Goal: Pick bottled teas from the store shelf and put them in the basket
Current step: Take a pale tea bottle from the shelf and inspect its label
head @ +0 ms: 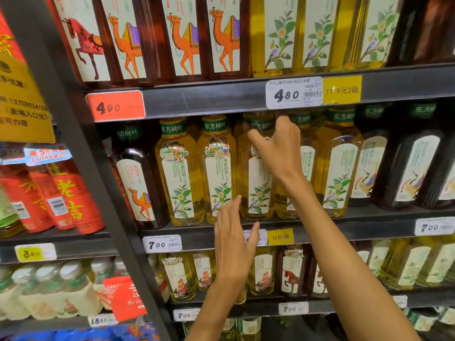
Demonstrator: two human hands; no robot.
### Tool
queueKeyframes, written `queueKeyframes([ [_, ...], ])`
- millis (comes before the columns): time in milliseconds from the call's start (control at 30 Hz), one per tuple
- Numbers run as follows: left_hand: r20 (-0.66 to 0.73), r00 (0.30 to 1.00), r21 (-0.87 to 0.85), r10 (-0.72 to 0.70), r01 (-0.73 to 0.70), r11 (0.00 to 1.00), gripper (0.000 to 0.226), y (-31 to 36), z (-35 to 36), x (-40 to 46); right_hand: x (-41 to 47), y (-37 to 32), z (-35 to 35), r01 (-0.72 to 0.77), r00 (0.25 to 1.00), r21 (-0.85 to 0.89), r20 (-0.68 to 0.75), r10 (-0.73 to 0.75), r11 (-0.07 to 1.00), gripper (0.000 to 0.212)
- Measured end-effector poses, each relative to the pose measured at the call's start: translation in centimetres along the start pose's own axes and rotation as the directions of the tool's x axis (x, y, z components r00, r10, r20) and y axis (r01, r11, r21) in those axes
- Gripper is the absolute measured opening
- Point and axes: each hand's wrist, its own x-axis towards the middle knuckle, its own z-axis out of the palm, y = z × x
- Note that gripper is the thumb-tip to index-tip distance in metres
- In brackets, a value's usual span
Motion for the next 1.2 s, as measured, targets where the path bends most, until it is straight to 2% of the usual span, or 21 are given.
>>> queueKeyframes([
  [67, 0.042, 0.999, -0.037, -0.011, 0.012, 0.999, 0.066, 0.0, -0.1, -0.1, -0.4, 0.0, -0.5, -0.001, 1.000, 0.099, -0.023, 0.003, 0.995, 0.031],
  [200, 0.092, 0.995, -0.216, -0.037, 0.057, 0.975, 0.082, 0.4, -0.7, -0.6, -0.7, -0.3, -1.8, -0.080, 0.997, 0.288, 0.002, 0.083, 0.954, 0.026],
  [333, 0.176, 0.974, -0.378, -0.144, 0.202, 0.904, 0.091, 1.4, -1.5, -1.0, -0.9, -0.8, -2.5, -0.160, 0.987, 0.412, 0.068, 0.145, 0.897, 0.020],
  [467, 0.250, 0.956, -0.512, -0.153, 0.265, 0.817, 0.088, 2.2, -2.5, -1.7, -1.3, -1.1, -2.8, -0.192, 0.981, 0.448, 0.111, 0.159, 0.873, 0.020],
  [633, 0.330, 0.936, -0.660, -0.125, 0.324, 0.678, 0.088, 1.9, -4.2, -3.5, -2.6, -0.8, -3.4, -0.212, 0.969, 0.449, 0.210, 0.128, 0.868, 0.036],
  [700, 0.385, 0.915, -0.682, -0.119, 0.370, 0.631, 0.086, 1.7, -5.1, -4.1, -3.1, -0.5, -3.7, -0.294, 0.942, 0.524, 0.300, 0.150, 0.799, 0.038],
  [767, 0.459, 0.883, -0.690, -0.098, 0.424, 0.587, 0.079, 1.4, -5.6, -4.8, -3.5, -0.1, -3.9, -0.418, 0.893, 0.630, 0.417, 0.168, 0.655, 0.035],
  [833, 0.531, 0.844, -0.684, -0.074, 0.479, 0.549, 0.064, 1.2, -6.0, -5.5, -3.8, -0.2, -4.1, -0.526, 0.830, 0.663, 0.537, 0.151, 0.532, 0.035],
  [867, 0.563, 0.823, -0.678, -0.080, 0.515, 0.525, 0.062, 0.9, -6.0, -5.8, -3.9, -0.4, -4.1, -0.560, 0.803, 0.654, 0.579, 0.141, 0.508, 0.034],
  [933, 0.610, 0.787, -0.683, -0.094, 0.581, 0.443, 0.069, 0.9, -5.9, -6.2, -4.3, -0.7, -3.9, -0.572, 0.788, 0.623, 0.598, 0.146, 0.534, 0.025],
  [1000, 0.627, 0.769, -0.698, -0.125, 0.626, 0.346, 0.066, 1.2, -5.6, -6.5, -5.0, -1.0, -3.4, -0.542, 0.805, 0.573, 0.565, 0.183, 0.614, 0.019],
  [1100, 0.623, 0.747, -0.701, -0.230, 0.664, 0.258, 0.050, 1.4, -5.4, -6.5, -5.9, -1.7, -2.6, -0.492, 0.835, 0.457, 0.488, 0.254, 0.741, 0.031],
  [1167, 0.633, 0.731, -0.713, -0.254, 0.679, 0.175, 0.047, 0.8, -5.6, -6.6, -6.1, -1.9, -2.7, -0.477, 0.843, 0.449, 0.478, 0.248, 0.755, 0.032],
  [1200, 0.629, 0.736, -0.729, -0.251, 0.670, 0.140, 0.048, 0.6, -6.0, -6.6, -6.0, -1.8, -3.0, -0.493, 0.832, 0.476, 0.504, 0.234, 0.729, 0.030],
])
